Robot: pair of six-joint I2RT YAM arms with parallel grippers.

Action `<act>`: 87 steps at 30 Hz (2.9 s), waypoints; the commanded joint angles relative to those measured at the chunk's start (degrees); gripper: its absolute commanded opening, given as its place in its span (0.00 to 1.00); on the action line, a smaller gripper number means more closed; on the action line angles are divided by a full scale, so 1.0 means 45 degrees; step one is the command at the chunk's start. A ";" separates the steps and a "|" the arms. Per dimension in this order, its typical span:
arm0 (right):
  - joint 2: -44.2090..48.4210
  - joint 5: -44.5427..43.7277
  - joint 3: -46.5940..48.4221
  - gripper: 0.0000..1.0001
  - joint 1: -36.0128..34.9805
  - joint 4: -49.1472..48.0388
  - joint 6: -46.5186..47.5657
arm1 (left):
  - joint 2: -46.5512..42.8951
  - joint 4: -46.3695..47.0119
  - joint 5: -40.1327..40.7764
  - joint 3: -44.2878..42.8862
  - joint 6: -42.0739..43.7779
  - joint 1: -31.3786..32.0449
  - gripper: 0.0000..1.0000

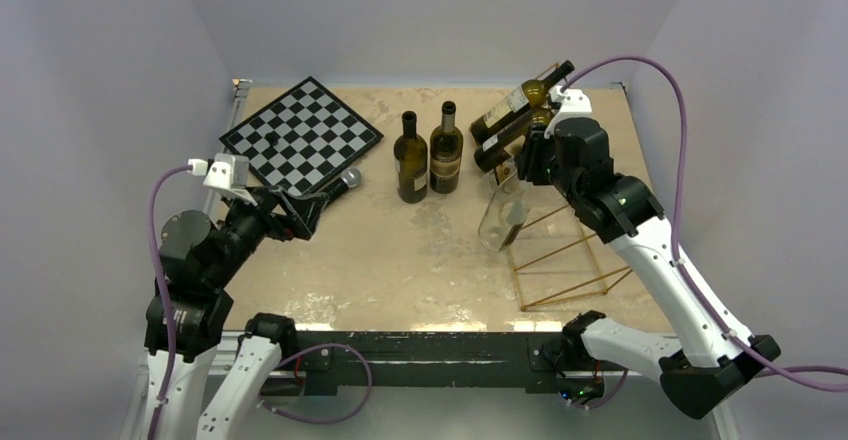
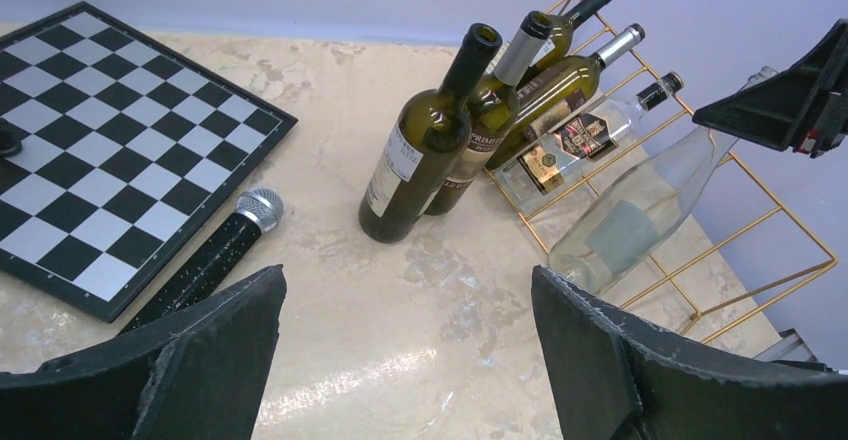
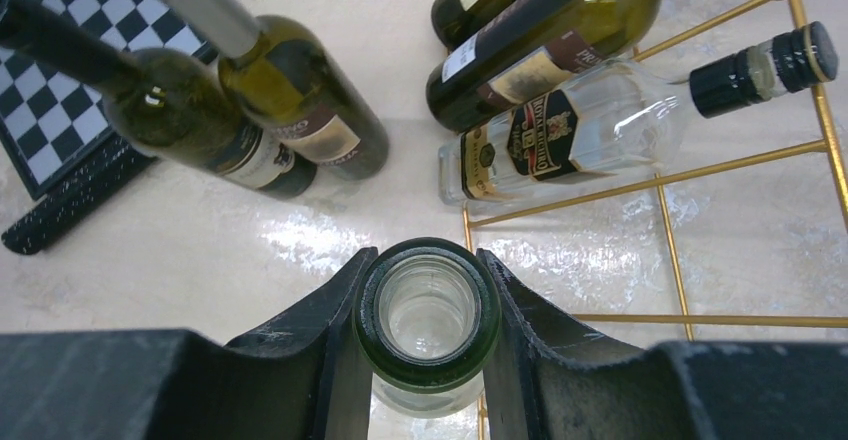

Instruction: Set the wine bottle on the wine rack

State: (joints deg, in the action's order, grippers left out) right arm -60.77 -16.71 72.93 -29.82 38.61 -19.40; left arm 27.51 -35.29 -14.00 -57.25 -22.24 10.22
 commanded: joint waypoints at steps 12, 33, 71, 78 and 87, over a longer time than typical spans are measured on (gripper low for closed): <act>-0.0259 0.1754 -0.0068 0.00 0.2067 -0.4097 -0.0575 | -0.0333 0.1328 -0.0235 0.0431 -0.0551 0.0034 0.96; -0.1433 0.2673 -0.1309 0.00 0.4268 -0.5160 -0.1590 | -0.0190 0.1395 0.0136 0.1007 -0.0370 0.0034 0.96; -0.0023 0.0550 -0.3596 0.00 0.5652 -0.4497 -0.3933 | -0.0253 0.1402 0.0220 0.1600 -0.0586 0.0034 0.95; 0.0065 0.0359 -0.3178 0.00 0.5792 -0.4397 -0.3758 | -0.0214 0.1376 0.0274 0.1704 -0.0508 0.0034 0.96; -0.0244 0.0943 -0.2619 0.00 0.5806 -0.4202 -0.3540 | -0.0203 0.1366 0.0378 0.1765 -0.0428 0.0034 0.96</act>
State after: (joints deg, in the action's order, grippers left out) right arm -62.11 -13.45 57.17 -3.79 21.98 -35.62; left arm 26.72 -30.79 -12.99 -49.76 -24.47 10.22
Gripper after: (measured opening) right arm 0.390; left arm 0.957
